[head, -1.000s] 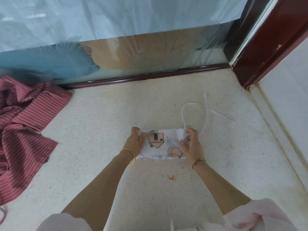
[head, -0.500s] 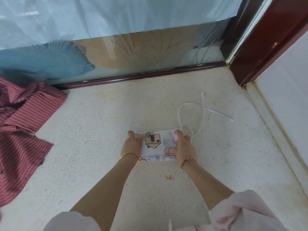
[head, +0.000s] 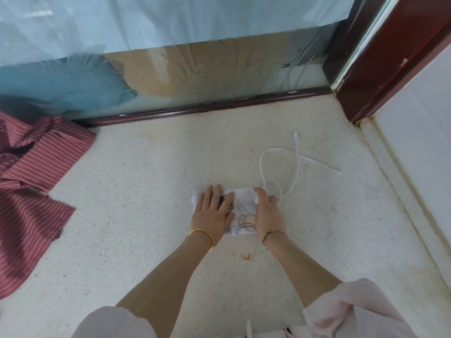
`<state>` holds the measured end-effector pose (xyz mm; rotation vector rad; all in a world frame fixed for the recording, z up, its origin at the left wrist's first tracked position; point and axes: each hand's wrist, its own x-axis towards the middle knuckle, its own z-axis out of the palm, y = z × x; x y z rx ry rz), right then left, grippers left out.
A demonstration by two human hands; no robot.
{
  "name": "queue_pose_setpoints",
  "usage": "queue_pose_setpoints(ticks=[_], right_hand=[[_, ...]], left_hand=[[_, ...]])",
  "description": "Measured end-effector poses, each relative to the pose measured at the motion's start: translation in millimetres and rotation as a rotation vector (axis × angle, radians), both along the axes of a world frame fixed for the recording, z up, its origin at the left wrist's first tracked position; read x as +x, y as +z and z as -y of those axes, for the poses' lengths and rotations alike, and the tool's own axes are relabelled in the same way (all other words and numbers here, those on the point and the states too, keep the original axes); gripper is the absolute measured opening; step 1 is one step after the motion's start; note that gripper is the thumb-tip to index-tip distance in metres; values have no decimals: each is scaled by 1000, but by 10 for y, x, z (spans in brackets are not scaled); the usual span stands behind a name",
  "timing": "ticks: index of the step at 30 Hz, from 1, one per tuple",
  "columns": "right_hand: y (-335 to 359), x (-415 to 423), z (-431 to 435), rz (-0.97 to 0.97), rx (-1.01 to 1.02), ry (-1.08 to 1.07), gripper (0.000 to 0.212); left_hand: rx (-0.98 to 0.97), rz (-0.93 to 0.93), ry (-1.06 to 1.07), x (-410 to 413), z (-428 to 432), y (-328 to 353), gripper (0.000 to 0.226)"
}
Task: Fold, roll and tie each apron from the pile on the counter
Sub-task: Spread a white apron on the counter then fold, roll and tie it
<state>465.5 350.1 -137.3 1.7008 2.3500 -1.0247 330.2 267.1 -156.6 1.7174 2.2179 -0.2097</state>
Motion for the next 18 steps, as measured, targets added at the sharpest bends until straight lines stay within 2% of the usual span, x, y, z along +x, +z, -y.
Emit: queue_pose_setpoints(ticks=[1,4,6,8,11,15,18], right_hand=[[15,4,20,29,19,-5,59],[55,25,52,153,454,96,56],[69,-3,85,153,600,254,54],[-6,-48,165,120,551,385,66],[-168,-38,239,180,368,387,83],[-218,27,240,168,269,420,76],[-208,14,222,150,283,411,71]], left_hand=[[-29,-20,-5,-7,0,-23,69],[-36,-52,-14,4,-18,-59,76],[-19,-53,-12,0,-10,-95,75],[-22,-46,-7,2,3,-103,74],[14,-10,-5,-31,19,-153,78],[66,-29,2,-126,77,-181,65],[20,-23,108,-305,165,-191,71]])
